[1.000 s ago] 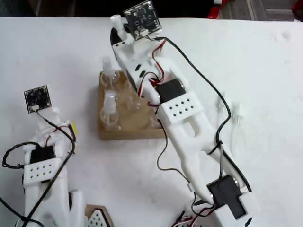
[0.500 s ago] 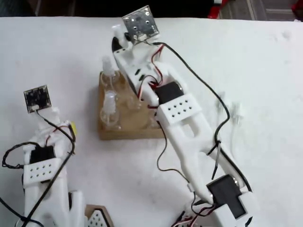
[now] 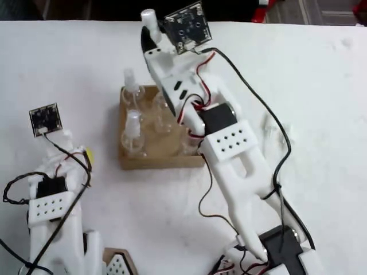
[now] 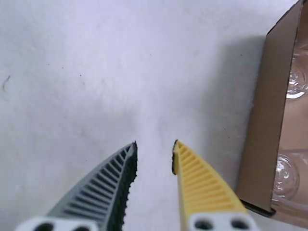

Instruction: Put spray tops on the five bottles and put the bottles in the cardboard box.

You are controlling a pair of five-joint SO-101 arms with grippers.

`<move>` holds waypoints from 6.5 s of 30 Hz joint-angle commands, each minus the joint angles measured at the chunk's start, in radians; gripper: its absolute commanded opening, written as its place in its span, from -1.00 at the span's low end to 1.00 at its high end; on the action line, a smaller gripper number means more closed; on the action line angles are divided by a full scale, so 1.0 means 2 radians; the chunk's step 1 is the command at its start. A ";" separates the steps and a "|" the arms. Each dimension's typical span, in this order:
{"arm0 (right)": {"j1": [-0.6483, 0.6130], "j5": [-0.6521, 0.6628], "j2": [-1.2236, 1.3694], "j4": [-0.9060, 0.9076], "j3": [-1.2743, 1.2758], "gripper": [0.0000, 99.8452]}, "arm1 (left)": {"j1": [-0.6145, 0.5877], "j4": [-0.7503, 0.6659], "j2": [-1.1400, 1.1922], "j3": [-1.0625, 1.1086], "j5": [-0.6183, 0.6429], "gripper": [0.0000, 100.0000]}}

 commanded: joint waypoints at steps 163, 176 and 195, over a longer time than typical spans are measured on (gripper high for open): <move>-0.001 0.032 -0.086 -0.222 0.388 -0.97 | 0.007 -0.015 -0.006 -0.002 -0.005 -0.76; 0.010 0.020 -0.146 -0.165 0.404 -0.97 | 0.007 -0.015 -0.006 -0.002 -0.005 -0.76; 0.005 -0.068 -0.055 -0.264 0.404 -0.97 | 0.006 -0.015 -0.006 -0.002 -0.005 -0.76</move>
